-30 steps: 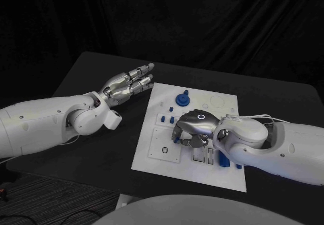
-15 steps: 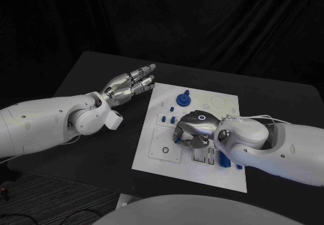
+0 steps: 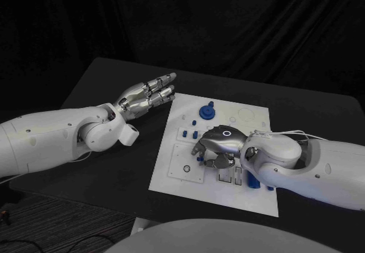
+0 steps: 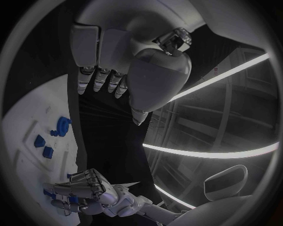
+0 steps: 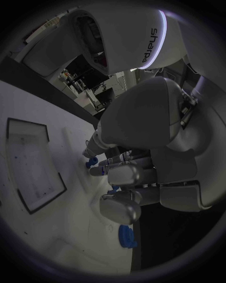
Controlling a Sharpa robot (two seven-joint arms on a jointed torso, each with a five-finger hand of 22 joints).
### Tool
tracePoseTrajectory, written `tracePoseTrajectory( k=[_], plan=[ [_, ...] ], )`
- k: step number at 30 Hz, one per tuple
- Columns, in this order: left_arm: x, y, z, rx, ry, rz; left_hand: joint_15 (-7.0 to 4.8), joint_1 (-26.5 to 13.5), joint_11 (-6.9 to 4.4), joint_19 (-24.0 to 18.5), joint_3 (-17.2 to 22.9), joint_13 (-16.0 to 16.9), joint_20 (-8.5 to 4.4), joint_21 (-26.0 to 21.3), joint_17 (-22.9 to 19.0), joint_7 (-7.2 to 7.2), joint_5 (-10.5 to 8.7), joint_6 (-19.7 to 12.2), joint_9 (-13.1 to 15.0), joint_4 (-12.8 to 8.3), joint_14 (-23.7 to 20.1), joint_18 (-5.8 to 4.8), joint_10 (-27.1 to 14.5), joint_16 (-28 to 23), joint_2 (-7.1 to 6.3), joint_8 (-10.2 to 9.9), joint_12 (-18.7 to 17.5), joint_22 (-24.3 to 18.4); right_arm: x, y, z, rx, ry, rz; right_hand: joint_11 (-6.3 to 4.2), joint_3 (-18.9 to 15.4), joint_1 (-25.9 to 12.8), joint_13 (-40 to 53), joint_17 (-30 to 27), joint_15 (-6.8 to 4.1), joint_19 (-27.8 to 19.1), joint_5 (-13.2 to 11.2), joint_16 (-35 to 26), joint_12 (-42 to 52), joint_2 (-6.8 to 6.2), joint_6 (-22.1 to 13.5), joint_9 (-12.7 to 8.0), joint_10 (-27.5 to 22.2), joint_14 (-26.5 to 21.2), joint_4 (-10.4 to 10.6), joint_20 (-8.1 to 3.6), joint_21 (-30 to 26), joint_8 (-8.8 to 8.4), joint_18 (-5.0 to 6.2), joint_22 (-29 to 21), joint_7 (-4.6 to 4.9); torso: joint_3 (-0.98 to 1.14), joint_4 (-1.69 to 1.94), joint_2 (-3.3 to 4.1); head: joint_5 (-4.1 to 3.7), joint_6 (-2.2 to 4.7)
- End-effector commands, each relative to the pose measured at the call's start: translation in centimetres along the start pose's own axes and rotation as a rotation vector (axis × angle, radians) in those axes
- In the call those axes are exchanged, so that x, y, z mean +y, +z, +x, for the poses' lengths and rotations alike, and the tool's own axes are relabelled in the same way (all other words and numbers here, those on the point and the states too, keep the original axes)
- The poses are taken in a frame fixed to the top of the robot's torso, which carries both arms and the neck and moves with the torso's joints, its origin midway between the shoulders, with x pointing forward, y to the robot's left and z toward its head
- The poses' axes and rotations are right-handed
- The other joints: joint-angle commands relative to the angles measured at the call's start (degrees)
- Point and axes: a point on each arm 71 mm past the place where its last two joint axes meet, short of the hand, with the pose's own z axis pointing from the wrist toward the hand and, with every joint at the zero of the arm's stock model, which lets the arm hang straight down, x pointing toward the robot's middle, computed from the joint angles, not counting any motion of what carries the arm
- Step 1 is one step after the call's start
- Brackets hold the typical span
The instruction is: Assemble the parts on the task board
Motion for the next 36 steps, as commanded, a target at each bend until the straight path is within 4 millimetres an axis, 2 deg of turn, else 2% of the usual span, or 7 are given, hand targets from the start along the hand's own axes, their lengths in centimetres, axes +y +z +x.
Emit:
tracePoseTrajectory(
  k=[1, 3, 10, 23, 27, 32, 36],
  plan=[
    [0.0, 0.1, 0.2, 0.012, -0.015, 0.007, 0.53, 0.56, 0.33, 0.56, -0.42, -0.1, 0.0, 0.37, -0.06, 0.25, 0.23, 0.02, 0.06, 0.05, -0.02, 0.59, -0.1, -0.21, 0.07, 0.2, -0.2, 0.05, 0.2, 0.0, 0.1, -0.006, -0.006, -0.016, 0.06, -0.56, -0.85, 0.12, 0.11, 0.19, -0.22, -0.38, -0.13, 0.14, 0.12, -1.78, -0.01, -0.77, -0.16, 0.47, 0.01, -0.25, -0.2, 0.57, 8.39, -1.43, 0.0, 0.01, 0.04, -0.11, -0.01],
    [0.0, 0.1, 0.2, 0.012, -0.015, 0.007, 0.54, 0.63, 0.3, 0.57, -0.45, -0.1, 0.0, 0.37, -0.06, 0.42, 0.26, 0.06, 0.07, 0.03, -0.02, 0.58, -0.1, -0.21, 0.1, 0.22, -0.2, 0.04, 0.1, 0.0, 0.0, -0.009, -0.006, -0.016, 0.09, -1.06, -1.26, 0.17, 0.28, 0.21, -0.21, -0.55, 0.0, 0.22, 0.1, -2.26, 0.06, -0.9, -0.13, 0.75, 0.01, -0.21, -0.11, 0.56, 8.4, -2.03, 0.01, 0.0, 0.02, -0.17, -0.01],
    [0.2, 0.1, 0.1, 0.011, -0.015, 0.003, 0.56, 0.77, 0.39, 0.59, -0.45, -0.1, 0.01, 0.39, -0.06, 0.48, 0.45, 0.04, 0.06, -0.02, -0.02, 0.57, -0.1, -0.21, 0.2, 0.23, -0.2, 0.05, 0.0, 0.0, -0.1, -0.03, -0.005, -0.014, 0.1, -2.09, -2.18, 0.3, 0.46, 0.24, -0.21, -0.86, 0.15, 0.4, 0.42, -3.03, 0.12, -1.17, -0.09, 1.38, 0.04, -0.25, -0.08, 0.57, 8.4, -2.11, 0.04, -0.01, 0.01, -0.2, -0.01],
    [0.3, 0.0, 0.1, 0.013, -0.018, -0.005, 0.75, 1.3, 0.73, 0.69, -0.36, -0.1, 0.05, 0.44, -0.04, 0.53, 1.4, -0.05, 0.04, -0.09, 0.01, 0.53, -0.1, -0.18, 0.95, 0.23, -0.2, 0.1, -0.1, -0.2, -0.4, -0.079, -0.003, -0.015, -0.06, -2.6, -2.62, 0.56, 0.47, 0.11, -0.23, -0.94, 0.2, 0.92, 1.59, -2.8, 0.3, -1.0, -0.08, 1.76, -0.04, -0.4, 0.23, 0.61, 8.35, -1.15, 0.05, 0.0, 0.04, -0.14, -0.01],
    [0.3, -0.1, 0.1, 0.012, -0.019, -0.005, 0.77, 1.35, 0.77, 0.71, -0.38, -0.1, 0.05, 0.45, -0.04, 0.54, 1.48, -0.01, 0.05, -0.1, 0.01, 0.53, -0.1, -0.18, 0.97, 0.25, -0.2, 0.11, -0.4, -0.8, -0.8, -0.114, 0.008, -0.007, -0.16, -6.05, -6.27, 0.93, 0.48, 0.06, -0.28, -2.31, 0.2, 1.39, 1.09, -2.56, 0.35, -1.44, -0.12, 3.76, -0.08, -0.57, 0.23, 0.63, 8.32, -0.87, -0.02, 0.09, -0.04, -0.19, -0.01],
    [0.3, -0.2, 0.0, 0.008, -0.017, -0.006, 0.77, 1.38, 0.8, 0.73, -0.39, -0.1, 0.05, 0.46, -0.03, 0.53, 1.52, 0.05, 0.06, -0.11, 0.02, 0.53, -0.1, -0.17, 0.97, 0.27, -0.2, 0.14, -1.1, -1.9, -1.9, -0.176, 0.054, 0.017, -0.12, -7.79, -7.4, 1.14, 0.81, 0.07, -0.21, -2.44, 0.45, 1.57, 1.2, -2.34, 0.38, -1.86, -0.02, 4.67, -0.12, -0.36, 0.27, 0.58, 8.37, -0.28, -0.07, 0.04, -0.06, -0.31, -0.01],
    [0.3, -0.3, -0.1, 0.004, -0.016, -0.008, 0.77, 1.4, 0.82, 0.73, -0.4, -0.1, 0.06, 0.47, -0.03, 0.53, 1.54, 0.08, 0.06, -0.12, 0.02, 0.53, -0.1, -0.17, 0.97, 0.28, -0.2, 0.14, -2.1, -3.1, -2.9, -0.217, 0.14, 0.067, 0.05, -11.99, -11.34, 1.58, 1.59, 0.16, -0.05, -2.49, 1.04, 2.05, 1.54, -1.94, 0.42, -2.12, 0.21, 8.02, -0.1, 0.2, 0.32, 0.47, 8.5, 0.48, -0.02, -0.02, -0.03, -0.52, -0.01]
  ],
)
